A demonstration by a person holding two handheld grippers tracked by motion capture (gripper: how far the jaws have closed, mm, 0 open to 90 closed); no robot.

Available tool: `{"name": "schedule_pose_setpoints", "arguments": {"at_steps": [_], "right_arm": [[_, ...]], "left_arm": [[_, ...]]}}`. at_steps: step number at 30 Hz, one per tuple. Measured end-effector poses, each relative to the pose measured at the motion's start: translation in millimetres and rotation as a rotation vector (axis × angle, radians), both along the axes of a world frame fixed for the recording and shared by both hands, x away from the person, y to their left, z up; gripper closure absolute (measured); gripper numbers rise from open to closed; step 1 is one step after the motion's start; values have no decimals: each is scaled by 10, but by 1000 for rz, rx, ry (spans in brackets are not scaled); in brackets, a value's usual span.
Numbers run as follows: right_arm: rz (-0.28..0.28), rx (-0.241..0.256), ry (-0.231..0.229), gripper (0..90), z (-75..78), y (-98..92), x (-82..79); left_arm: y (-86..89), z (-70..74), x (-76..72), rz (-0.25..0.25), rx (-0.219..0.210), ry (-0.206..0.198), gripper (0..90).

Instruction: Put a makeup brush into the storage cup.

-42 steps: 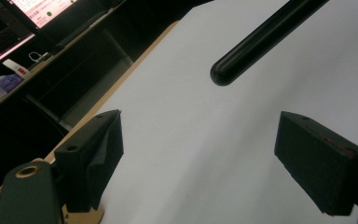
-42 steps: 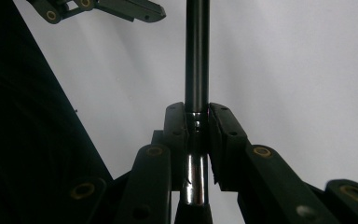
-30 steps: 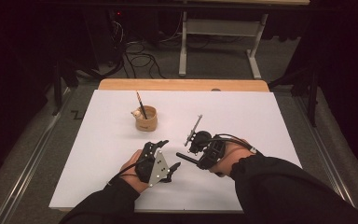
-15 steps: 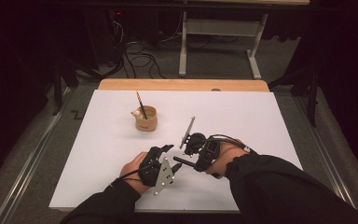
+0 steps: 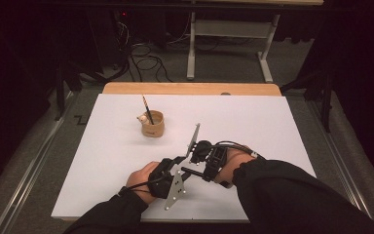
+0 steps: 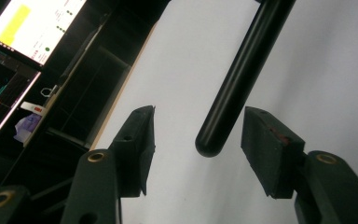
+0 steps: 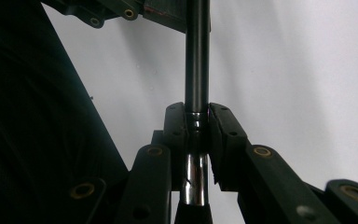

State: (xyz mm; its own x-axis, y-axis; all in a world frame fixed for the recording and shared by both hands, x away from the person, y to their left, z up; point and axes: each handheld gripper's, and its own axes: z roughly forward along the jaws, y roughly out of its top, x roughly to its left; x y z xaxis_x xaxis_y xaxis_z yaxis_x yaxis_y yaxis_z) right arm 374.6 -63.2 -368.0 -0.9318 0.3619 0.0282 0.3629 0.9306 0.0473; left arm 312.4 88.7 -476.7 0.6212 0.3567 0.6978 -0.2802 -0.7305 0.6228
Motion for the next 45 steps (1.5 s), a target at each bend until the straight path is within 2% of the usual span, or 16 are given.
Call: {"name": "schedule_pose_setpoints", "arguments": {"at_steps": [2,7,19,23,24,31,34,38,45], "right_arm": [[-3,-3,5,798,-10,5,1],[3,-18,11,798,-25,12,6],[-8,-43,22,798,-52,22,18],[-6,-46,24,798,-51,29,24],[-7,-42,24,798,-50,33,27],[-5,-41,14,797,-28,66,29],[-5,-41,13,797,-25,69,30],[-4,-32,2,794,-13,71,32],[3,-30,-13,783,2,70,36]], "left_arm": [[-9,-8,-10,-8,3,-5,477],[-33,-26,-47,-30,55,-26,529],[-62,-51,-80,-59,81,-47,598],[-63,-58,-82,-67,91,-48,642],[-57,-51,-83,-65,113,-52,656],[-56,-59,-84,-62,123,-53,708],[-51,-59,-80,-65,134,-51,761],[-63,-77,-83,-68,159,-57,783],[-60,-70,-74,-63,163,-55,789]]}}
